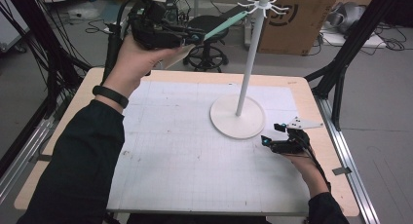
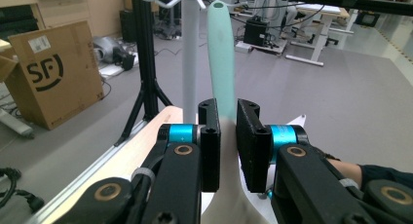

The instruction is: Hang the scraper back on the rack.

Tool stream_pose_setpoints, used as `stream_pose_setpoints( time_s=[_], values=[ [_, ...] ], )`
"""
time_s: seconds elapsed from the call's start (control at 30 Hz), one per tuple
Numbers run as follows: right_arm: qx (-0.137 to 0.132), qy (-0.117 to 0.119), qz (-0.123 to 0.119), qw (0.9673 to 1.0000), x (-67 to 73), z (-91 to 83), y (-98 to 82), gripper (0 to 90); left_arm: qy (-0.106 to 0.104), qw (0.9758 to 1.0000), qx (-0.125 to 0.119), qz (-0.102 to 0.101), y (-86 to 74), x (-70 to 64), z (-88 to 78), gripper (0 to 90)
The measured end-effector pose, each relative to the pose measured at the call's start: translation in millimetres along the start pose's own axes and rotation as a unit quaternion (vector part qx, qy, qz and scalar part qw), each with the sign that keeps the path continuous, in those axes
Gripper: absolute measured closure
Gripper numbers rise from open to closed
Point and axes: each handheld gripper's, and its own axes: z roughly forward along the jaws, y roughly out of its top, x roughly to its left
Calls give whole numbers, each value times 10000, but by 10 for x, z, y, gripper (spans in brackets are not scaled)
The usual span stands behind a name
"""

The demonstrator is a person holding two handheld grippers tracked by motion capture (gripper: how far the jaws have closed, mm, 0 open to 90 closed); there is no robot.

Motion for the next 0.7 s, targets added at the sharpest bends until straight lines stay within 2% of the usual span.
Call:
stream_pose_setpoints(
  time_s=[0.27,0.7],
  values=[
    [8,17,-24,10000,3,6,-1,196,90,9999,71,-13,-8,26,57,805],
    [16,18,-15,10000,-2,7,-3,196,-18,9999,163,24,-19,16,85,805]
  ],
)
